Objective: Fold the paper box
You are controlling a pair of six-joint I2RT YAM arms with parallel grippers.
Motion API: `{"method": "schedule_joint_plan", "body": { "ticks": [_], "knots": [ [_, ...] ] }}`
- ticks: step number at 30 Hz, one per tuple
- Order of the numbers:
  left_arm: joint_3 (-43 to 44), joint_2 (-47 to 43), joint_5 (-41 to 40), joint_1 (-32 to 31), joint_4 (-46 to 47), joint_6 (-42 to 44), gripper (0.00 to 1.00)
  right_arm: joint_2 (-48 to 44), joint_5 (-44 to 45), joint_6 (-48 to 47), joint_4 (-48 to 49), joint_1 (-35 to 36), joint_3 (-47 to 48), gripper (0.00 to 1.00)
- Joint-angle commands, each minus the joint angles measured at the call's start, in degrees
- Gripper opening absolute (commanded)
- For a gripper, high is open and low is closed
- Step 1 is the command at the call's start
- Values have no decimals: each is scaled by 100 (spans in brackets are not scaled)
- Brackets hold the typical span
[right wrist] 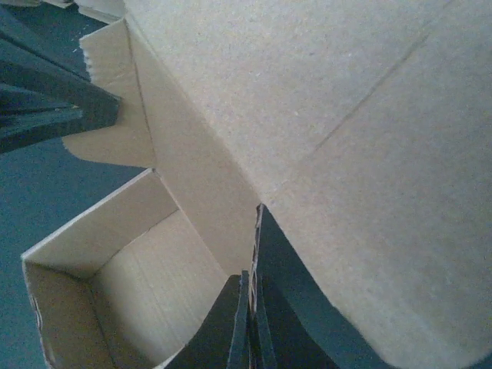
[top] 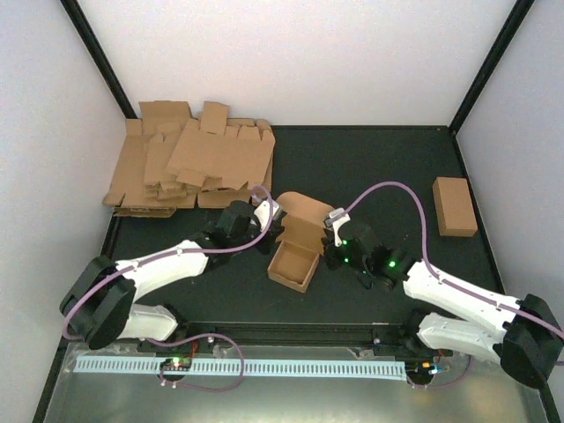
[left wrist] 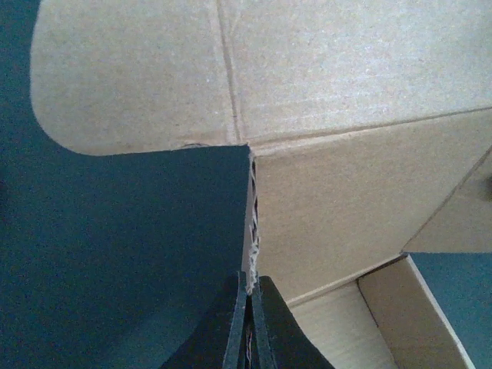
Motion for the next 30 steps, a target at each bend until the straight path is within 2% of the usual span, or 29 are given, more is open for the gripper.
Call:
{"method": "schedule_joint_plan", "body": {
  "ticks": [1, 3, 6, 11, 17, 21, 25, 30],
  "knots": [
    [355, -170, -1185, -425, -605, -920, 1, 163, 370, 513, 13, 27, 304, 6],
    [316, -353, -1373, -546, -466, -1347, 1, 308, 519, 768, 80, 24, 371, 7],
    [441, -245, -1673, -708, -423, -1998, 2, 652, 693, 1094, 155, 32, 524, 2],
    [516, -20, -2383, -1119, -37, -2124, 2, 1146, 1314, 1343, 288, 53, 859, 2],
    [-73, -253, -3349, -1323, 1651, -1653, 2, 1177, 1940, 1186, 1233, 62, 738, 2],
    [-372, -245, -3553, -1339, 2604, -1595, 1, 1251, 2305, 1052, 1966, 57, 517, 2],
    [-782, 259, -3921, -1350, 3616, -1827, 1, 1322, 2260, 875, 3119, 62, -51, 2],
    [-1093, 613, -3766, -1374, 4307, -1867, 2, 1553, 2244, 997, 3565, 62, -287, 2]
  ]
}}
